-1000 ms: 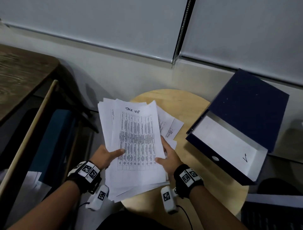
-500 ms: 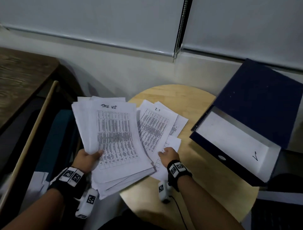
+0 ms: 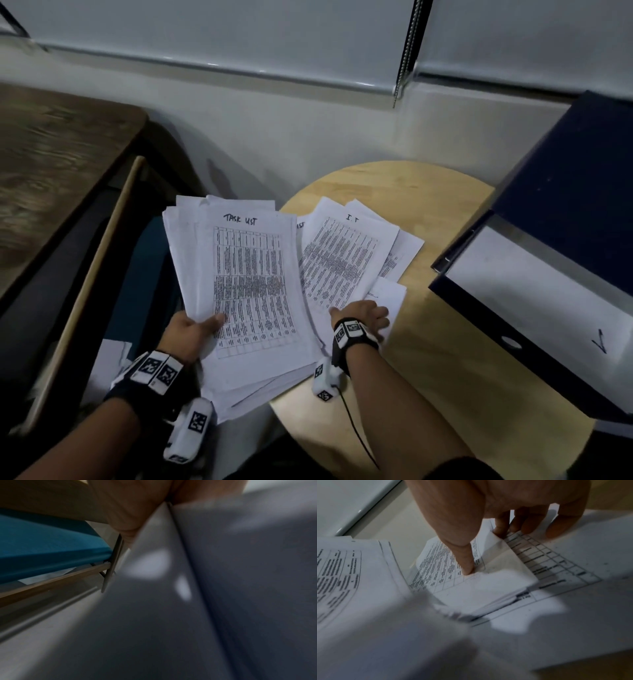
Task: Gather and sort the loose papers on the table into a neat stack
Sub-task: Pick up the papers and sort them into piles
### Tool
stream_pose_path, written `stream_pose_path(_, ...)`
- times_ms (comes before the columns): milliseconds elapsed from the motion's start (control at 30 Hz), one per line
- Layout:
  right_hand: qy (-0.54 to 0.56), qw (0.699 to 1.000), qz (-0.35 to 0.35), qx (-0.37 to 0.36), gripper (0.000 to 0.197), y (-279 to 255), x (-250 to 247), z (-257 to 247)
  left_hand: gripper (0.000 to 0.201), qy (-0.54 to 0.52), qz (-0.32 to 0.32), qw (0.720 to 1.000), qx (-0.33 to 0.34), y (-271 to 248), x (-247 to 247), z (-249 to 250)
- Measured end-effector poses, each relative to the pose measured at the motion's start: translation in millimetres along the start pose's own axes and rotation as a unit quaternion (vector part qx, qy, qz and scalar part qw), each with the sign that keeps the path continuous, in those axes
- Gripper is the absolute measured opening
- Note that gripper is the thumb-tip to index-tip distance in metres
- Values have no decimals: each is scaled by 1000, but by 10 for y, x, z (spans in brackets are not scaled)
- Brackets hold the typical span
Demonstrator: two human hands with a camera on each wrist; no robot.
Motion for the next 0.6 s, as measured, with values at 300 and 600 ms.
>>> stream_pose_path(300, 113, 985, -63, -113, 36, 12, -76, -143, 14, -60, 28, 997, -36, -44, -32, 0)
stream_pose_path(600, 283, 928, -48, -239, 31, -569, -1339, -146, 21, -59, 14, 997, -44, -34, -99, 99)
Point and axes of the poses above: each hand's wrist, its own y-axis towards the middle knuckle, its own x-axis out of the palm, z = x × y, the point moved 6 cm from there along y, towards the middle knuckle, and after that the axes turned 12 degrees about x, right-handed, at the moved point
